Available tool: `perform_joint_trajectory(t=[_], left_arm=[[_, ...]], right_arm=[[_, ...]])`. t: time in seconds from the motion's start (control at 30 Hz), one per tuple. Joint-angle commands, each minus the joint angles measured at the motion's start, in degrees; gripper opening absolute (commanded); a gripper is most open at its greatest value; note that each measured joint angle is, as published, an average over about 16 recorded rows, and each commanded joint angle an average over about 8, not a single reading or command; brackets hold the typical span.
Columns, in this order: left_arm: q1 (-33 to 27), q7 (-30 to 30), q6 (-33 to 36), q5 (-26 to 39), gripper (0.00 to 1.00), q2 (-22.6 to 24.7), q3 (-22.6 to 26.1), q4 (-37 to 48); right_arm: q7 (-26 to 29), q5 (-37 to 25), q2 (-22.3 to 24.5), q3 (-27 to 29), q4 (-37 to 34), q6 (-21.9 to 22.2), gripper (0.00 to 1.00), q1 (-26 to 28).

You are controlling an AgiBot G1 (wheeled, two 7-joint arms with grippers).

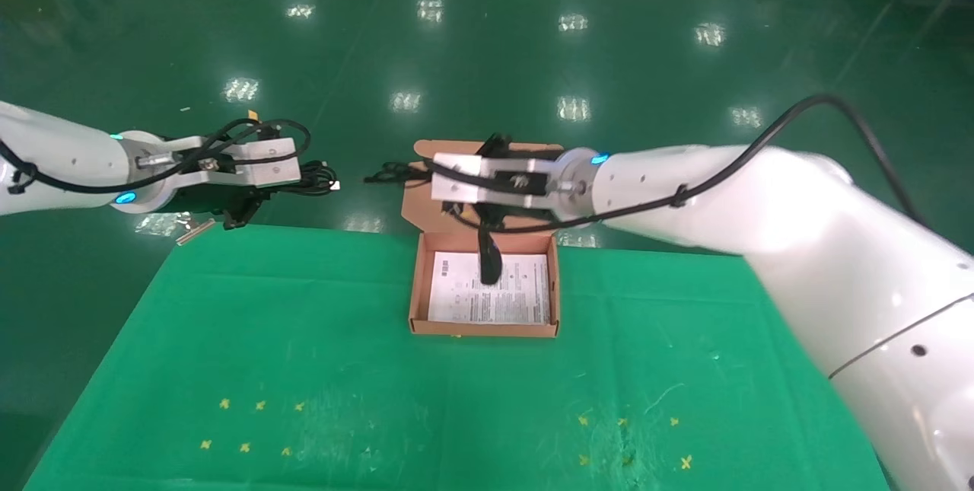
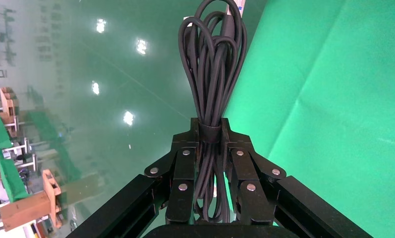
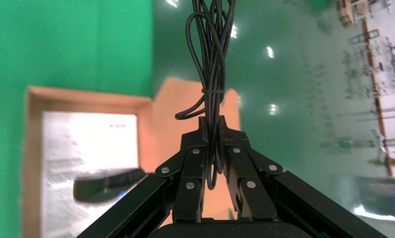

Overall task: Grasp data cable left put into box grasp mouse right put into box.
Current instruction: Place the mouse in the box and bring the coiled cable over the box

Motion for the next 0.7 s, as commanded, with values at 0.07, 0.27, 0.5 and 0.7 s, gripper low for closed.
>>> perform_joint_trajectory(t=[0.07,0.27,0.5,0.7], left_arm=[[0.13,-0.44,0.14,0.25,0.0,-0.12,0.02,-0.51],[0.24,-0.77,0.25,0.43,0.0,-0.22,0.03,-0.91],[0.29,-0.93,0.3,0.52,0.0,-0.26,0.04,-1.09],[0.3,-0.98,0.32,0.55,0.0,-0.28,0.04,-1.16]], right_arm=[[0.17,2.36,-0.11,-2.39,-0.12,0.86,0.0,-0.37],[1.08,6.93,-0.28,-7.51,-1.17,3.18,0.0,-0.84],[8.52,12.67,-0.41,-12.27,-7.38,6.6,0.0,-2.44],[14.68,16.58,-0.42,-15.45,-12.18,8.38,0.2,-3.49]])
